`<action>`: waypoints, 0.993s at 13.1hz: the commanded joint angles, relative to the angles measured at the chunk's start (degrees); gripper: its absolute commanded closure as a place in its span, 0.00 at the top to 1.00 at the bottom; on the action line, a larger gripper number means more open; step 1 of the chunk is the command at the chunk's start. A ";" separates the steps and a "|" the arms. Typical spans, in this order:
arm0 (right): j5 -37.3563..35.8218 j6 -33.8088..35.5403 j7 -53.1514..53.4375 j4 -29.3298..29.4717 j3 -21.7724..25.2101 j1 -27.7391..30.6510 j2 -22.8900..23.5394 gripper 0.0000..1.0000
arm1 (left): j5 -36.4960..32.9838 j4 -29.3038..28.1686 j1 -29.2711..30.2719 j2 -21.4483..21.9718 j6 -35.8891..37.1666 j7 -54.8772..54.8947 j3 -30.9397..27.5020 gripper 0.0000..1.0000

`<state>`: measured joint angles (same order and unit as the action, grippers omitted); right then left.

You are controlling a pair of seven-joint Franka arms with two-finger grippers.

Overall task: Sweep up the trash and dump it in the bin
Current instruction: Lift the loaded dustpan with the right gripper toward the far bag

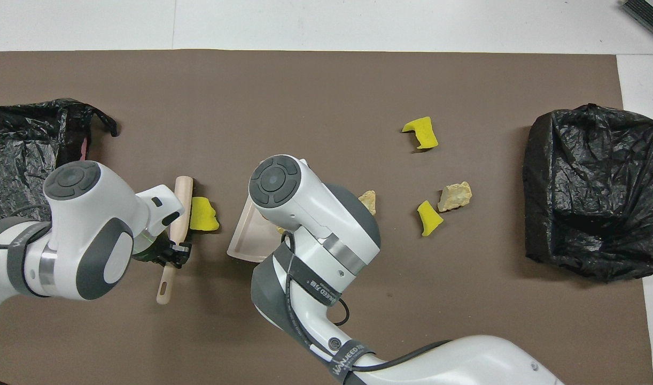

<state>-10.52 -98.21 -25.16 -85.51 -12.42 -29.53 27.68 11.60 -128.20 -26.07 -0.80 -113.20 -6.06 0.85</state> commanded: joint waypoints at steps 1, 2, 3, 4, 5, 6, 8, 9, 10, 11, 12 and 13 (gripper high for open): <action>0.06 -2.16 1.94 -2.12 -0.50 0.53 -1.49 0.00 | 1.23 -0.66 -0.30 1.15 0.77 0.18 -1.20 0.00; 0.40 -2.16 3.34 -1.86 -0.50 0.53 -1.41 0.00 | 1.23 2.14 0.49 0.63 3.13 -0.17 -1.46 0.00; 1.02 -2.24 5.62 -1.42 -0.50 0.44 -1.23 0.00 | 1.23 3.64 2.50 0.71 4.64 -0.78 -1.55 0.00; 1.54 -2.33 7.64 -1.24 -0.42 0.62 -1.23 0.00 | 1.23 6.10 5.13 0.88 6.31 -0.79 -1.46 0.00; 3.12 -2.85 8.01 -0.89 -0.50 1.66 -1.49 0.00 | 1.15 9.08 6.89 0.71 9.11 -0.79 -1.55 0.00; 6.70 -3.47 8.10 0.33 -0.42 2.37 -1.75 0.00 | 1.06 12.59 9.35 0.54 11.48 -0.62 -1.55 0.00; 10.77 -5.83 9.59 0.34 -0.33 4.39 -3.24 0.00 | 0.45 17.35 14.54 0.54 13.87 0.61 -1.55 0.00; 12.52 -7.50 10.73 0.43 -0.42 5.61 -3.69 0.00 | 0.10 18.24 15.86 0.19 14.40 1.49 -1.55 0.00; 15.58 -9.87 11.70 0.52 -0.42 6.93 -3.78 0.00 | -1.13 17.99 16.40 0.01 14.15 2.80 -1.55 0.00; 17.44 -12.24 13.19 0.60 -0.33 7.38 -3.95 0.00 | -1.83 17.81 17.19 0.09 14.32 3.60 -1.55 0.00; 17.55 -13.92 17.64 0.60 -0.07 7.38 -4.13 0.00 | -1.84 17.64 17.45 0.10 13.54 3.52 -1.46 0.00; 16.42 -14.11 22.47 0.87 -0.06 7.91 -4.13 0.00 | -1.84 17.37 16.76 0.10 12.66 2.91 -1.46 0.00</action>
<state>5.31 -110.57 -9.87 -84.38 -12.15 -22.29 24.25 10.68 -111.08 -9.12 -0.35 -100.11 -2.96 -1.31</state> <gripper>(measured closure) 0.674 0.736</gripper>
